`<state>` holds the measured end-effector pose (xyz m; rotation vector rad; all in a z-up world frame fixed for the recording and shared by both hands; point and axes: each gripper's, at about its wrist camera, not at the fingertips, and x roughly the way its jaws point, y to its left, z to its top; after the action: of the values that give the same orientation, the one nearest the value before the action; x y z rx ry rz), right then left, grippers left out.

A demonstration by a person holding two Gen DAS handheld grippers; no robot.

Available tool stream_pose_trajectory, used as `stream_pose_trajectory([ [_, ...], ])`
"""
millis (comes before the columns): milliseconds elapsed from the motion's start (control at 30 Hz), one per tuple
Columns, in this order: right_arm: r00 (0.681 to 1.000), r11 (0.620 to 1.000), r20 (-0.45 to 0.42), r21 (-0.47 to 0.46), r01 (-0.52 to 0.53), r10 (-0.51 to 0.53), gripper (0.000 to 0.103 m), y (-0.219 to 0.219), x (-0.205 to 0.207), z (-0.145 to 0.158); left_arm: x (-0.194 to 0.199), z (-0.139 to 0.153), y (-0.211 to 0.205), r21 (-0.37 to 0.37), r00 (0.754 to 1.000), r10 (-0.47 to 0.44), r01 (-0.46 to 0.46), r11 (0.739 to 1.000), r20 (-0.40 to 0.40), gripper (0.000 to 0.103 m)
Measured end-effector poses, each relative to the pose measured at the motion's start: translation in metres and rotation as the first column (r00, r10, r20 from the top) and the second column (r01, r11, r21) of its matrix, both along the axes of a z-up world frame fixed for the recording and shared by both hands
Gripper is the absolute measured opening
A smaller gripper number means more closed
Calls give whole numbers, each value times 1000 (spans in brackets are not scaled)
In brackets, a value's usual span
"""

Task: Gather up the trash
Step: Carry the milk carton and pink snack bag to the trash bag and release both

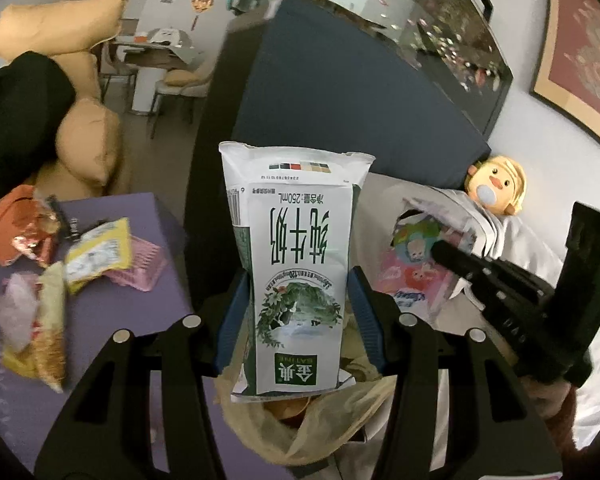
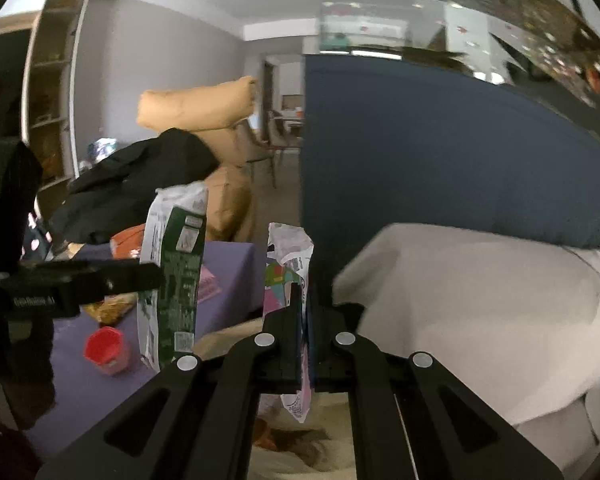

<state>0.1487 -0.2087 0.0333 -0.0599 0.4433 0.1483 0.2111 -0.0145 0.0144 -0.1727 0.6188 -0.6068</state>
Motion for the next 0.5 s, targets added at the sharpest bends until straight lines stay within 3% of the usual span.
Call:
stream_pose_trajectory([
  [200, 997, 995, -10, 53, 80, -80, 4, -32, -8, -7, 9, -31, -32, 1, 1000, -4, 4, 1000, -3, 48],
  [367, 994, 992, -21, 64, 107, -106, 4, -42, -5, -17, 4, -51, -58, 49, 992, 31, -38, 998, 124, 48],
  [500, 994, 992, -27, 61, 110, -109, 4, -42, -4, -24, 9, -81, -76, 115, 999, -1, -3, 993, 32, 48],
])
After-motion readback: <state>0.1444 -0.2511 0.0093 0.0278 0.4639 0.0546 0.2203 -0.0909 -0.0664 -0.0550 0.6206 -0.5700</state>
